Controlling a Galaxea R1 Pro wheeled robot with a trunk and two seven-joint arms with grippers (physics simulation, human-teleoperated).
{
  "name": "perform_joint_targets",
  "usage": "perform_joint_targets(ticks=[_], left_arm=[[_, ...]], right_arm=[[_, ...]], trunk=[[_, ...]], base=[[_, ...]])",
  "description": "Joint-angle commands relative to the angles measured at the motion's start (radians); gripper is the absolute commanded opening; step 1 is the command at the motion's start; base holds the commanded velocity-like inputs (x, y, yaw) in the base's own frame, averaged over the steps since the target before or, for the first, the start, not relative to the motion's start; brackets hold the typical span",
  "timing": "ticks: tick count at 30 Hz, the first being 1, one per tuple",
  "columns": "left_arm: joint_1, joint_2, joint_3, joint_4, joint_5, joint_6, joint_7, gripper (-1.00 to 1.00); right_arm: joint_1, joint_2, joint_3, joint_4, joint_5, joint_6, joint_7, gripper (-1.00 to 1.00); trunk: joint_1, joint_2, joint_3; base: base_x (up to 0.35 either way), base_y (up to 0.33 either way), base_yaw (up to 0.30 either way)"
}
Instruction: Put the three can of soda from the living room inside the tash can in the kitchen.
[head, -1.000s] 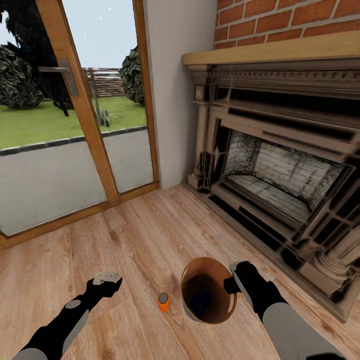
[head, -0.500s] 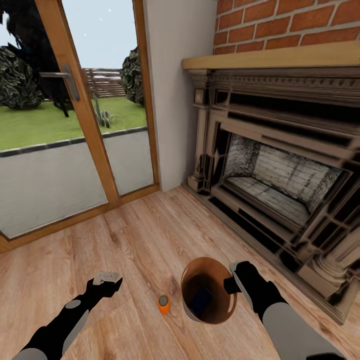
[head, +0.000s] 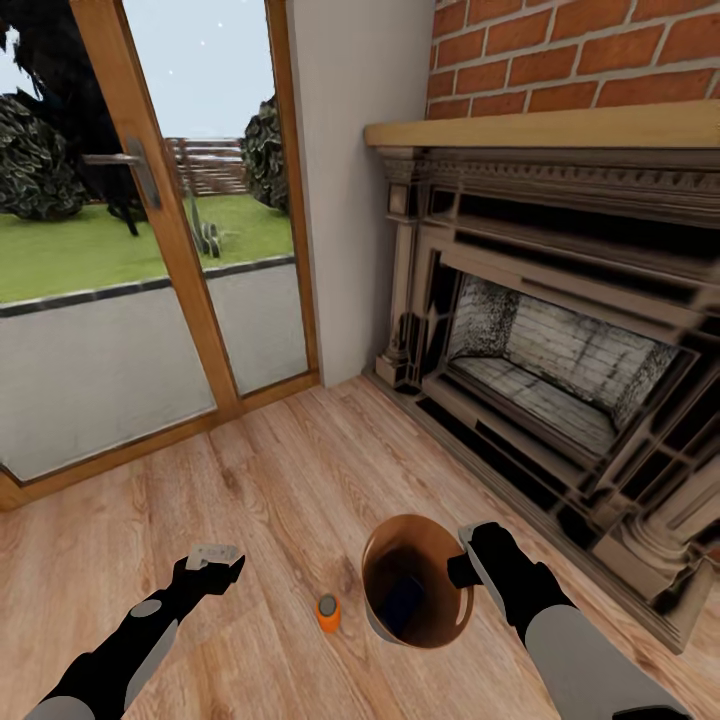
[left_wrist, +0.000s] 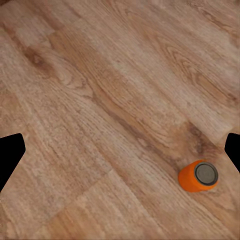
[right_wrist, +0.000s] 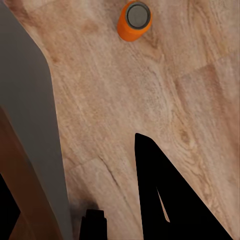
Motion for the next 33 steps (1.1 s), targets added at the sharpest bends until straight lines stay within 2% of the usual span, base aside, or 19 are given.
perform_joint_targets(ticks=[1,33], left_arm=[[0.0,0.0,0.0,0.0,0.0,0.0,0.0,1.0],[0.0,0.0,0.0,0.001,0.0,0.0,0.0,1.0]], right_arm=[[0.0,0.0,-0.001,0.0,-0.019,-0.001,0.003,-1.0],[0.0,0.006,-0.002,0.001,-0.019,-0.001,0.003,-1.0]], trunk=[[-0.004,0.007,0.003],[-0.127,0.231,0.104]], base=[[0.0,0.0,0.0],[0.0,0.0,0.0]])
